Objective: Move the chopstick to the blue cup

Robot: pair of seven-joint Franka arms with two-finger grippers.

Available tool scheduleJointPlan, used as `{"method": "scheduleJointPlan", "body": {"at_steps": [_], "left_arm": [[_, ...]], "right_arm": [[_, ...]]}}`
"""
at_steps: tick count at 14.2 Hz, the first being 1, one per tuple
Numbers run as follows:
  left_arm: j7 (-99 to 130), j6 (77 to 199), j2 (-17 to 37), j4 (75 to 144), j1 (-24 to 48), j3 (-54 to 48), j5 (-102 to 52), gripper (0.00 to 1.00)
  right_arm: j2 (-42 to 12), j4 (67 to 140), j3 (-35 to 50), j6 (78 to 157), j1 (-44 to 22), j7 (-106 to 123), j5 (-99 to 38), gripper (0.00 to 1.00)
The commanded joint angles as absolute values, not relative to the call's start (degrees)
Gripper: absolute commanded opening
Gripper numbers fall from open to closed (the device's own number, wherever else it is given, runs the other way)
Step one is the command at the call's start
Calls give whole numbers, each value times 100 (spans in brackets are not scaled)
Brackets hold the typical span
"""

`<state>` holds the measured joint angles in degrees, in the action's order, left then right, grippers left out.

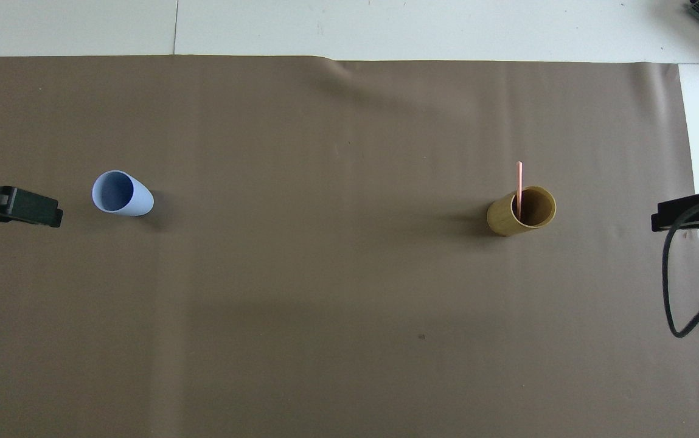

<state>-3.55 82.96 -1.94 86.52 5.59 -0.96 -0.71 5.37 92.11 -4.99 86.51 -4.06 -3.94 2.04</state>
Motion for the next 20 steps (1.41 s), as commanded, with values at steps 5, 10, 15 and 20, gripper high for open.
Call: {"method": "scheduleJointPlan", "body": {"at_steps": [5,10,15,20], "left_arm": [[-308,8051,-237,8596,589,-97,-35,100],[-299,7955,-246,8604,527,-70,-35,100],[-325,7971,-246,8604,519,-62,-35,100],[-369,8077,-316,8735,527,-62,-35,100]], "right_arm": [[659,9343,-466,8728,-369,-457,237,100],[659,9343,-466,8728,-369,-457,237,100],[659,9343,-466,8728,-369,-457,237,100],[659,9343,-466,8728,-369,-457,237,100]]}}
